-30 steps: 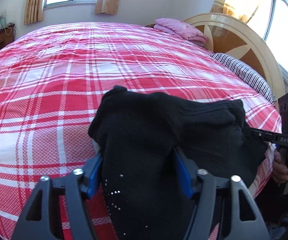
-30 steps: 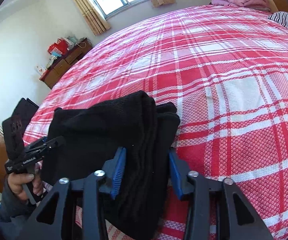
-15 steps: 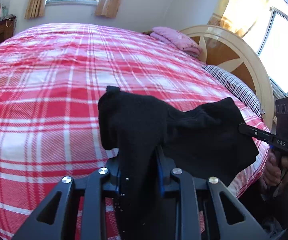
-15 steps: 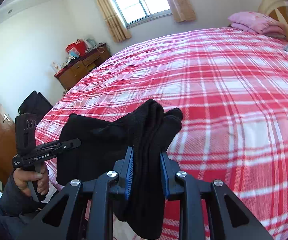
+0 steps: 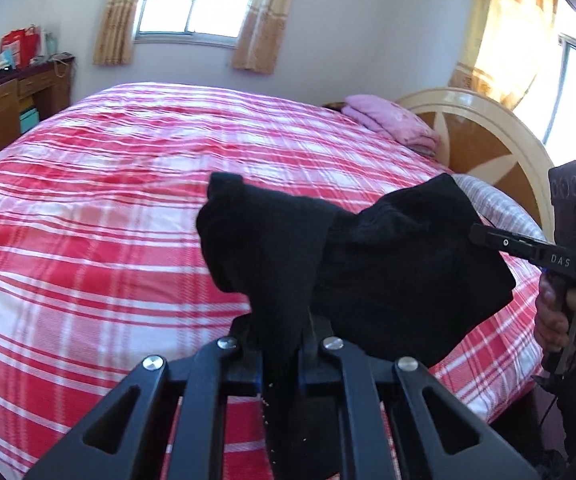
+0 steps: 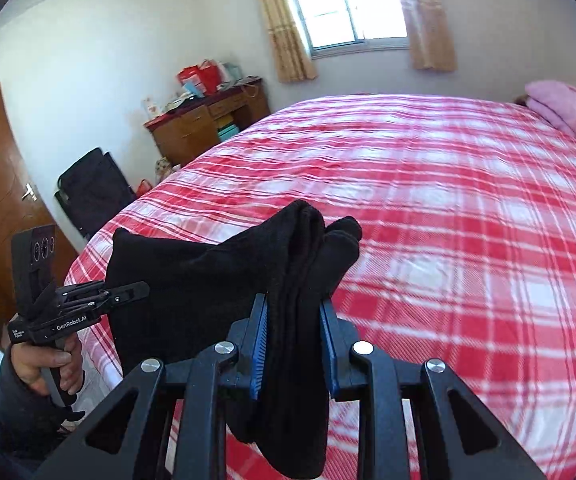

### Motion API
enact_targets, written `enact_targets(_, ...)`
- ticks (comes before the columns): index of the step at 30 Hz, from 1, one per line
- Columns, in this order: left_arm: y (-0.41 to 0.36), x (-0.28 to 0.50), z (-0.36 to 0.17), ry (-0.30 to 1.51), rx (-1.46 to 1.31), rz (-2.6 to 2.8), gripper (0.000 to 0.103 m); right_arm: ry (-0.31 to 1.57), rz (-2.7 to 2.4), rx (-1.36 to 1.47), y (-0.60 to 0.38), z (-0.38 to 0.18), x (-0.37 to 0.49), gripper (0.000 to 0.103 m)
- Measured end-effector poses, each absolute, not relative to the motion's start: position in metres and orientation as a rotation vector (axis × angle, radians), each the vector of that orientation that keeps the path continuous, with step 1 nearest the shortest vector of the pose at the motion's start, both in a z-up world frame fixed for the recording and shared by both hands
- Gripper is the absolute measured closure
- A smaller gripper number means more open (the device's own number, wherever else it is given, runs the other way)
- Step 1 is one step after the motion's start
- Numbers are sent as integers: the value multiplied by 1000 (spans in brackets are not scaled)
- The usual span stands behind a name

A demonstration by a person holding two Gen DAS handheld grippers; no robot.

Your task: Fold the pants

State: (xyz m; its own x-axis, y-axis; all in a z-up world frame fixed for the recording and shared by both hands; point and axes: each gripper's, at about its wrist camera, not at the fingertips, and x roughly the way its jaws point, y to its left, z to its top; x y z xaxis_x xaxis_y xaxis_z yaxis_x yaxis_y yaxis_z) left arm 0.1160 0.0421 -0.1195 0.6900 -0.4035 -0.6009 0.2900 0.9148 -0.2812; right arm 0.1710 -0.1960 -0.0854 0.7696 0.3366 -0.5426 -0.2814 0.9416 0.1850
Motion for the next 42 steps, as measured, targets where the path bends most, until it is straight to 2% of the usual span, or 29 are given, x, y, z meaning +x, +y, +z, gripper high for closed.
enact_targets(14,114,136,-99,685,-121,-204,92,625,482,107,-126,-69,270,78)
enact_targets(26,162,147,-120,680,-143,-106,92,667,514,79,-64,-86,332,78)
enact_targets(35,191,164,-153,739,-185,-63,91,738,512,88,-37,-124,377,78)
enact_targets(38,190,169,-164,764,-158,-27,79,776,487,94,-37,-139,387,78)
enact_targets(42,182,171,-177,787,-77,27,55,822,449,130,-45,-156,396,74)
